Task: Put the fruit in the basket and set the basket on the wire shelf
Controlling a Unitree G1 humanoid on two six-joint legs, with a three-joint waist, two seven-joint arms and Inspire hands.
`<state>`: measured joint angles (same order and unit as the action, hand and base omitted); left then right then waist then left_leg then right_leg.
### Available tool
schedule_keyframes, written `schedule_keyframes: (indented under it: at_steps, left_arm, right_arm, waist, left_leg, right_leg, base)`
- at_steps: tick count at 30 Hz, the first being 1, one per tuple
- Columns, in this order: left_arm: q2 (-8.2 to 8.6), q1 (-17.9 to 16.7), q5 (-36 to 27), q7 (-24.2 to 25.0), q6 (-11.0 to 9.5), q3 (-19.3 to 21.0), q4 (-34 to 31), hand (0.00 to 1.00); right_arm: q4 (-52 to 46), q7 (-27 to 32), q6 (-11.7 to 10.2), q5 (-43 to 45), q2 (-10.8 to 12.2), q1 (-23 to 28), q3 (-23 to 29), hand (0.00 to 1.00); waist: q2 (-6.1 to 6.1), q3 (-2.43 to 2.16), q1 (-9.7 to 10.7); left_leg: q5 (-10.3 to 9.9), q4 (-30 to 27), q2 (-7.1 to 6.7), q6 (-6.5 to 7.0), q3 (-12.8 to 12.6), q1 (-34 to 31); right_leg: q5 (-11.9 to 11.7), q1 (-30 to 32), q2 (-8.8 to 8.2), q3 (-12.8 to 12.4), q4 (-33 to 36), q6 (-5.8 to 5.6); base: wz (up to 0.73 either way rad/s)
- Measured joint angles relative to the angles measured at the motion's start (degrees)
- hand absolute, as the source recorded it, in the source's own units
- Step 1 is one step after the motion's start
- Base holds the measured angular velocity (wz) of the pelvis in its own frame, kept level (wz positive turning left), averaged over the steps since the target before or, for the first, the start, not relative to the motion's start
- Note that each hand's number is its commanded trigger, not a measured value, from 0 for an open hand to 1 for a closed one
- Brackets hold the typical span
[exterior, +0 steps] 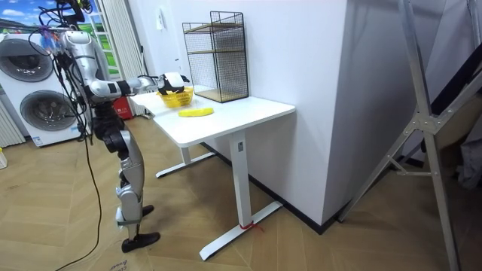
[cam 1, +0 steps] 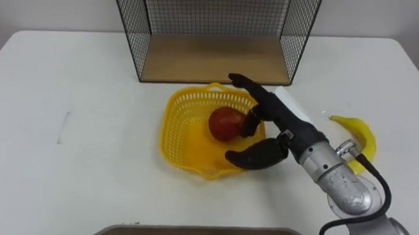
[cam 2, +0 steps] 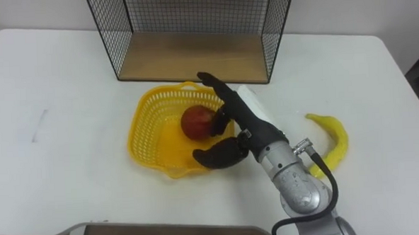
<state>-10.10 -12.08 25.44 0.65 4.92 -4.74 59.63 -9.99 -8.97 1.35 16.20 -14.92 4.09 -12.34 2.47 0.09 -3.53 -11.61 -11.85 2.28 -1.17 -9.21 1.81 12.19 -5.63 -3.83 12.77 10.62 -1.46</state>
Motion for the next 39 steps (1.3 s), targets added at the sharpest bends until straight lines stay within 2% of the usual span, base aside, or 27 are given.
schedule_keyframes:
  at_steps: [11,17,20,22,25,28,33,39]
  left_arm:
    - [-0.01,-0.6,0.0,0.0,-0.1,0.1,0.0,0.00]
    - [0.22,-0.8,0.1,0.1,-0.4,1.8,0.3,0.00]
    - [0.42,-1.0,0.1,0.0,-0.4,3.3,0.8,0.00]
    - [0.71,-1.3,0.1,-0.2,-0.5,4.7,1.8,0.00]
    - [0.74,-2.1,0.2,-0.5,-0.8,6.4,2.1,0.00]
    - [0.72,-2.3,0.5,-0.5,-0.9,7.7,2.1,0.00]
    - [0.70,-2.9,0.5,-0.5,-1.0,8.9,1.9,0.00]
    - [0.61,-3.2,0.1,-0.5,-0.9,9.2,1.6,0.00]
  right_arm:
    - [0.0,0.2,0.0,-0.5,0.2,-0.1,1.4,0.00]
    - [-0.5,2.2,-0.6,-1.6,1.0,-0.1,8.6,0.00]
    - [-2.3,7.3,-0.7,-2.8,1.1,-0.3,12.5,0.00]
    - [-3.9,10.7,-2.2,-2.8,1.2,-0.3,15.0,0.00]
    - [-4.6,15.2,-3.8,-3.4,1.2,-0.3,18.6,0.00]
    - [-4.7,19.1,-3.9,-3.2,1.2,-0.4,21.2,0.00]
    - [-4.0,23.3,-3.9,-2.1,1.1,-0.4,22.8,0.00]
    - [1.5,27.1,-3.8,-2.3,0.6,-0.4,23.8,0.00]
  waist:
    - [0.62,0.18,0.3]
    - [0.91,0.13,0.5]
    - [0.71,0.13,0.5]
    - [0.62,0.13,1.6]
    - [0.76,0.03,2.1]
    - [0.77,0.01,2.5]
    - [0.81,0.03,3.4]
    - [1.72,-0.10,3.8]
  left_leg:
    - [0.0,0.1,-0.01,0.00,0.0,0.6]
    - [-0.1,-0.6,0.02,0.05,0.1,-0.2]
    - [-0.1,-0.6,0.02,0.05,0.0,-0.2]
    - [-0.1,-0.6,0.02,0.06,0.1,-0.4]
    - [-0.1,-0.5,0.02,0.05,0.0,-0.2]
    - [-0.1,-0.4,0.02,0.05,-0.1,-0.1]
    - [-0.1,-0.3,0.01,0.06,-0.3,0.7]
    - [-0.1,-0.3,0.02,0.06,-0.4,0.9]
  right_leg:
    - [0.0,-0.9,-0.01,0.1,0.1,0.00]
    - [0.0,-0.4,-0.05,0.2,0.1,0.00]
    - [0.0,-0.3,-0.07,0.2,0.1,-0.01]
    - [0.0,-0.3,-0.05,0.2,0.1,-0.01]
    - [0.0,-0.3,-0.02,0.1,0.1,-0.02]
    - [0.0,-0.3,-0.03,0.0,0.1,-0.02]
    - [0.0,-0.3,-0.06,-0.1,0.1,-0.02]
    - [0.0,-0.5,-0.05,-0.2,0.0,-0.02]
  base:
    - [0.00]
    - [0.01]
    - [0.00]
    - [0.00]
    - [0.00]
    - [0.00]
    - [-0.02]
    - [0.00]
